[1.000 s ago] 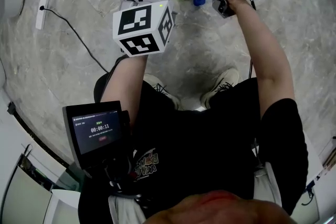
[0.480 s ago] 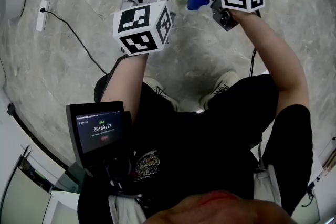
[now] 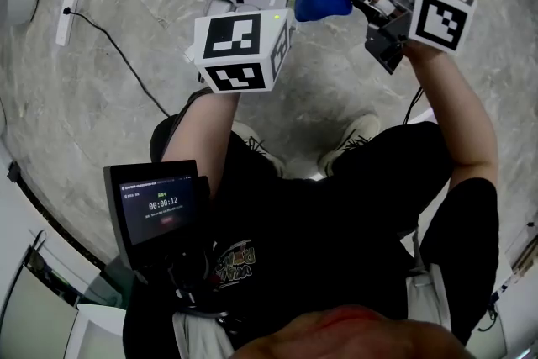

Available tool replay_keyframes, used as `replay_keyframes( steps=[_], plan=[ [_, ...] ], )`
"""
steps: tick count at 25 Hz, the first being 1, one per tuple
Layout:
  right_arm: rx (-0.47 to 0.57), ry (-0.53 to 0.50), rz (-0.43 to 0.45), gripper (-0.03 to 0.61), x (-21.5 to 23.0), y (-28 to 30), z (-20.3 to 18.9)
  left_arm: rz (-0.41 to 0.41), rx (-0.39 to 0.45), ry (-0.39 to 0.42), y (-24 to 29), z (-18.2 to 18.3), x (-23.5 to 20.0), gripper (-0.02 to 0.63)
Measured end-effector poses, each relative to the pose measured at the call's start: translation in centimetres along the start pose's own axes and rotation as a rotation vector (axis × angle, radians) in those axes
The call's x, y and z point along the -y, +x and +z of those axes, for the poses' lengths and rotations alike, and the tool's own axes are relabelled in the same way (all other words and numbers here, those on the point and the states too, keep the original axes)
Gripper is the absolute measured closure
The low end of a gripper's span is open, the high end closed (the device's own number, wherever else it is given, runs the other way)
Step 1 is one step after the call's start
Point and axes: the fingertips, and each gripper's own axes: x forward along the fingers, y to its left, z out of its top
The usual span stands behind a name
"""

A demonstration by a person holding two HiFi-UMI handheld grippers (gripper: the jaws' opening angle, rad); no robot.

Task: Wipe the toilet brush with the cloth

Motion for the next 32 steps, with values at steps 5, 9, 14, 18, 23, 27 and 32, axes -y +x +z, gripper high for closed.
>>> replay_keyframes(
  steps=[5, 9, 14, 18, 23, 27, 32],
  plan=[
    [0.045, -0.062, 0.024, 0.468, -2.6, -2.1, 2.1, -0.012, 0.006, -0.008, 0.1, 0.4, 0.4, 0.497],
    [0.123, -0.112, 0.069, 0.468, -5.1, -4.4, 4.1, -0.005, 0.012, 0.005, -0.1, 0.3, 0.1, 0.497],
    [0.149, -0.139, 0.124, 0.468, -5.7, -5.7, 4.2, 0.031, 0.022, -0.015, -0.5, 0.3, -1.2, 0.497],
    [0.052, -0.123, 0.006, 0.468, -0.5, -4.8, -0.3, 0.051, 0.031, -0.058, -0.6, 0.4, -2.2, 0.497],
    [-0.082, 0.046, -0.097, 0.469, 6.4, -2.8, -7.6, 0.06, 0.02, -0.059, -0.5, -0.1, -2.4, 0.497],
    [-0.254, 0.075, -0.189, 0.469, 9.7, -0.3, -12.9, 0.065, 0.026, -0.065, -0.6, 0.0, -2.7, 0.497],
    [-0.355, 0.088, -0.221, 0.469, 11.8, 4.7, -14.9, 0.062, 0.02, -0.069, -0.6, 0.0, -2.6, 0.497]
  ],
)
